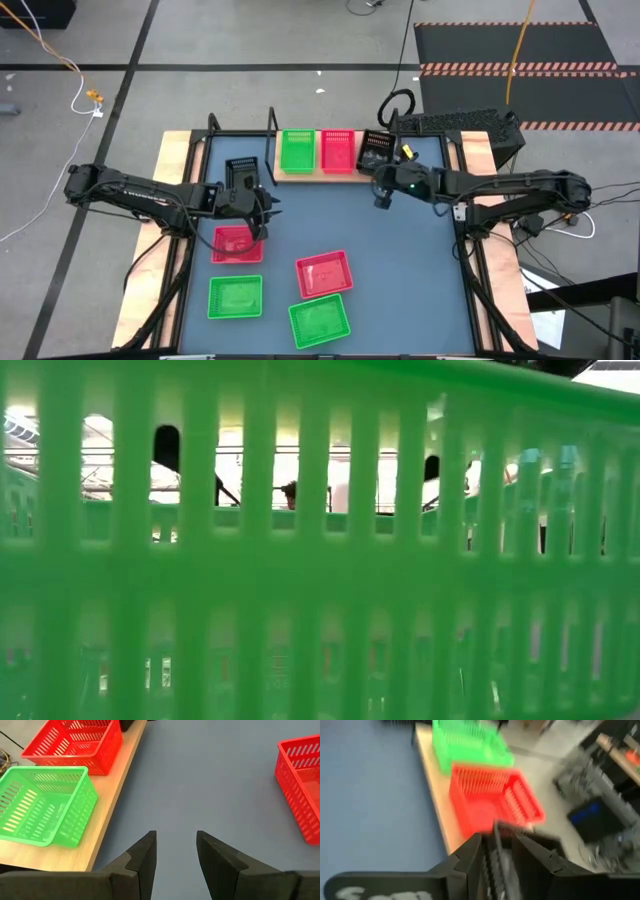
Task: Stack baskets on shelf by color
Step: Stack the bottom black bin on the black bin on the shelf
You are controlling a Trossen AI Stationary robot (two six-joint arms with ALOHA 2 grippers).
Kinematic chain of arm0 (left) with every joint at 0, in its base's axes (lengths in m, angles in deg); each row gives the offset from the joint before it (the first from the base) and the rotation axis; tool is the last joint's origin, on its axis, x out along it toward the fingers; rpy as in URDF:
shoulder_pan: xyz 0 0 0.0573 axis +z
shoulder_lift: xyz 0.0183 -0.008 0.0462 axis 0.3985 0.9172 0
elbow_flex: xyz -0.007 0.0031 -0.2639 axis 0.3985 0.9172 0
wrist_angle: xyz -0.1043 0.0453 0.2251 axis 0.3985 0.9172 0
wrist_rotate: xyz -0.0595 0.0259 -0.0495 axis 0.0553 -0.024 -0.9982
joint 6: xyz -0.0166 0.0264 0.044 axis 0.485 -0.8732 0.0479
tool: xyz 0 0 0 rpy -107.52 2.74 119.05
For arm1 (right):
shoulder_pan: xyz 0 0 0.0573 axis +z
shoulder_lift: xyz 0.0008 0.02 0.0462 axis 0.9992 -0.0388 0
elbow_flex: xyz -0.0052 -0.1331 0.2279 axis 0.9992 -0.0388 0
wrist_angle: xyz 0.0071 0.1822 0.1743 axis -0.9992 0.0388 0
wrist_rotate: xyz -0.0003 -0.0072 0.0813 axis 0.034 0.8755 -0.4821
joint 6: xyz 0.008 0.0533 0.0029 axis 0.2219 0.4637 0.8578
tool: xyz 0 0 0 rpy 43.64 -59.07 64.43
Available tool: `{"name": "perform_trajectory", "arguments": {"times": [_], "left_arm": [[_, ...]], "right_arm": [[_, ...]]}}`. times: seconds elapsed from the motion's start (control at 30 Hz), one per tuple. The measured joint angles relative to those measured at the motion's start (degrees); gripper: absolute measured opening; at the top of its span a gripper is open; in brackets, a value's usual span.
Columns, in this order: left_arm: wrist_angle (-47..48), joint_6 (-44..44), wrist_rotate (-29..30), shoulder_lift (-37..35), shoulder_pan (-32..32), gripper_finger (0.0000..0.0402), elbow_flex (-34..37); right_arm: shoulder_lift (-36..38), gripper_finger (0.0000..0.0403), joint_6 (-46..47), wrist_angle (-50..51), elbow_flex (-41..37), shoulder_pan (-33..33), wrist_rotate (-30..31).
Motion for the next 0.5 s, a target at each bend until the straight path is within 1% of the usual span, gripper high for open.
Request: {"name": "perform_trajectory", "arguments": {"times": [0.1, 0.2, 0.3, 0.5], "left_arm": [[-0.2, 0.8, 0.0, 0.0, 0.0, 0.0143, 0.0], [-0.2, 1.2, 0.0, 0.0, 0.0, 0.0143, 0.0], [0.0, 1.2, 0.0, 0.0, 0.0, 0.0143, 0.0], [0.1, 1.0, 0.0, 0.0, 0.0, 0.0143, 0.0]], "right_arm": [[-1.9, 0.0093, 2.7, 2.8, 0.0, -0.5, 2.7], [-3.1, 0.0085, 3.3, 2.7, 0.0, -0.5, 5.7], [-3.9, 0.0077, 2.2, 2.4, 0.0, -0.5, 6.1], [-5.2, 0.0062, 1.3, 7.1, 0.0, -0.8, 5.9]]}}
